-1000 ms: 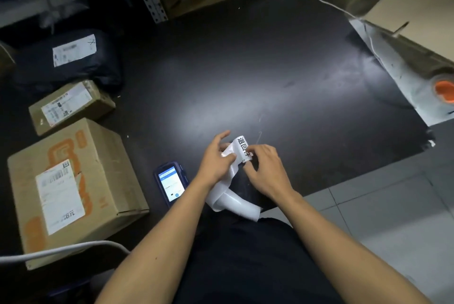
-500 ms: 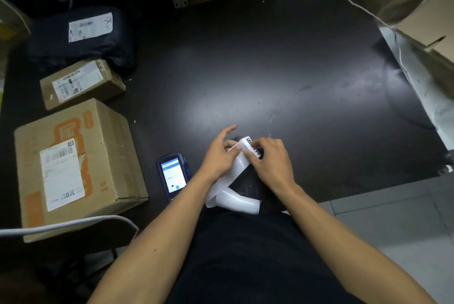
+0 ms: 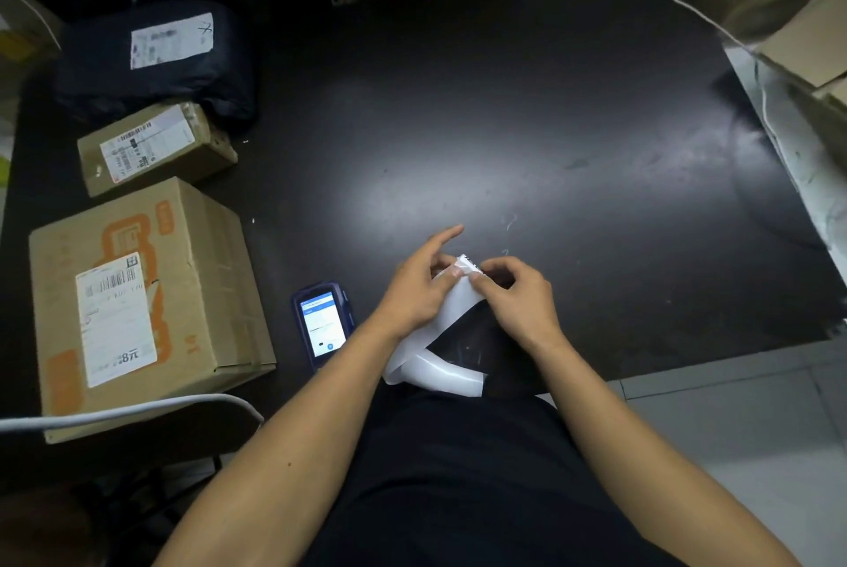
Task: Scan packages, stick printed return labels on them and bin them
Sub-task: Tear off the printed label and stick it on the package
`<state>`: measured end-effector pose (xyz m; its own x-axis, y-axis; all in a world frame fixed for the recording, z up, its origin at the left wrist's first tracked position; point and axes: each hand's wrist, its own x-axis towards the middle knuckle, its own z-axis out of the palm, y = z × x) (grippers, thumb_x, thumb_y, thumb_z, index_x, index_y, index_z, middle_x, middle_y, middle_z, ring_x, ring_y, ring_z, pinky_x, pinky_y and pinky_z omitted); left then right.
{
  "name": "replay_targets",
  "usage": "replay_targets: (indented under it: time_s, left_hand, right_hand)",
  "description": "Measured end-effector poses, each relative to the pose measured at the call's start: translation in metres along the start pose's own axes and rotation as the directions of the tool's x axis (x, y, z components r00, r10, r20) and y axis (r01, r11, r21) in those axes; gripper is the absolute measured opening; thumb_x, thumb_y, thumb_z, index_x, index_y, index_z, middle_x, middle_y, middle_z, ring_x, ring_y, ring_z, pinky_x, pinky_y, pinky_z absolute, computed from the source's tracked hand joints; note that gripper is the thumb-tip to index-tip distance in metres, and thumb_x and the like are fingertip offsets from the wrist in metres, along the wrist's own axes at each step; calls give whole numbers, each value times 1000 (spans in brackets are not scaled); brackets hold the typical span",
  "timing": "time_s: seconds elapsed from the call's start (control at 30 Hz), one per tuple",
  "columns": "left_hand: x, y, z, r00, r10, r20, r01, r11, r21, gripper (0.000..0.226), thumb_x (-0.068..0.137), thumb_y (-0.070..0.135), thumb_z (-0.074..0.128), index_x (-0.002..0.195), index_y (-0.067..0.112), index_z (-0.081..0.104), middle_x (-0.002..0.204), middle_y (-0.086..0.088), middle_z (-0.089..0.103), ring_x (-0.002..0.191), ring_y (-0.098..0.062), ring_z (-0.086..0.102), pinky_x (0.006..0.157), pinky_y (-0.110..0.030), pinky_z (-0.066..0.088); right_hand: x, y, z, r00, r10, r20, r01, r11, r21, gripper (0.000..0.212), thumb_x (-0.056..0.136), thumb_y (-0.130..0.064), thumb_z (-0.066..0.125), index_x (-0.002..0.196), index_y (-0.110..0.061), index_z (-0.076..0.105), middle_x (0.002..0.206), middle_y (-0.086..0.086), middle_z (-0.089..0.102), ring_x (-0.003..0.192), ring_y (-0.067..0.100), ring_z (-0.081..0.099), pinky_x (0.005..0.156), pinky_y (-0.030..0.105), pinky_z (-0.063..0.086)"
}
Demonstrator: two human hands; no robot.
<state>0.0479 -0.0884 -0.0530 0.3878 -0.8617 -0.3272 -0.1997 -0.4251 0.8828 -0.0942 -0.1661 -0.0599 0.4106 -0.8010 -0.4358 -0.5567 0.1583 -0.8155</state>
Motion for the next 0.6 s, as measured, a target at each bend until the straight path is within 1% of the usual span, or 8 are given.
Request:
replay_targets:
  time_s: [0.07, 0.17, 0.3, 0.4, 0.47, 0.53, 0.57, 0.6]
  left_hand:
    - [0, 1, -1, 1000, 0, 11, 0, 1000, 11, 54, 96, 12, 61, 144, 32, 45, 95, 7, 69, 95, 6, 60, 87, -5, 39]
    - [-3, -1, -4, 1000, -17, 24, 16, 999, 41, 57, 96, 12, 60, 146, 35, 43, 91, 7, 67, 89, 3, 59, 88, -9, 40]
    - [-6, -6, -7, 999, -46, 4, 46, 998, 38, 60, 96, 11, 61, 147, 35, 41, 89, 11, 67, 82, 4, 58, 87, -16, 42]
    - [-8, -5, -7, 995, -86, -51, 88, 995, 37, 61, 95, 12, 62, 148, 33, 39, 95, 6, 69, 84, -1, 60, 86, -17, 42]
    - [-10, 0, -7, 990, -110, -88, 112, 994, 17, 63, 94, 12, 63, 148, 33, 39, 96, 8, 65, 75, -1, 57, 79, -14, 43]
    - [-12, 7, -7, 985, -139, -99, 141, 990, 7, 67, 93, 11, 65, 149, 33, 35, 102, 9, 59, 66, -4, 54, 72, -9, 44]
    - [-13, 10, -9, 984, -152, -95, 155, 987, 30, 70, 93, 14, 65, 151, 35, 32, 110, 8, 58, 68, -6, 56, 72, -9, 45]
    - [-14, 12, -13, 984, -150, -94, 158, 984, 84, 73, 93, 17, 66, 152, 36, 27, 119, 5, 56, 75, -9, 60, 77, -12, 48]
  right_hand:
    - [2, 0, -3, 1000, 16, 24, -16, 1000, 22, 12, 86, -27, 73, 97, -22, 70, 91, -15, 69, 84, -7, 61, 68, 2, 40]
    - [3, -2, -9, 999, 9, 40, -9, 1000, 0, 6, 90, -26, 68, 93, -22, 71, 90, -15, 69, 85, -3, 62, 69, 8, 41]
    - [1, -4, -13, 999, -7, -48, 6, 1000, -24, 8, 93, -22, 61, 89, -21, 68, 87, -14, 66, 84, 6, 61, 73, 20, 41]
    - [-1, -10, -14, 987, -37, -154, 36, 999, -11, 10, 94, -21, 60, 86, -19, 65, 84, -8, 66, 77, 5, 58, 66, 11, 40]
    - [-2, -15, -15, 964, -89, -251, 96, 995, 14, 10, 95, -20, 60, 86, -18, 64, 87, -3, 66, 76, 3, 56, 70, 11, 42]
    - [-4, -23, -16, 917, -197, -346, 212, 977, 6, 8, 95, -17, 60, 88, -17, 63, 91, -2, 63, 81, 8, 56, 80, 22, 45]
    - [-6, -26, -16, 884, -273, -378, 287, 958, -22, 7, 95, -15, 61, 90, -15, 64, 92, -3, 61, 85, 10, 56, 81, 25, 45]
    - [-7, -30, -15, 847, -358, -392, 365, 929, -61, 5, 95, -15, 62, 92, -12, 66, 94, -4, 59, 88, 11, 55, 81, 25, 44]
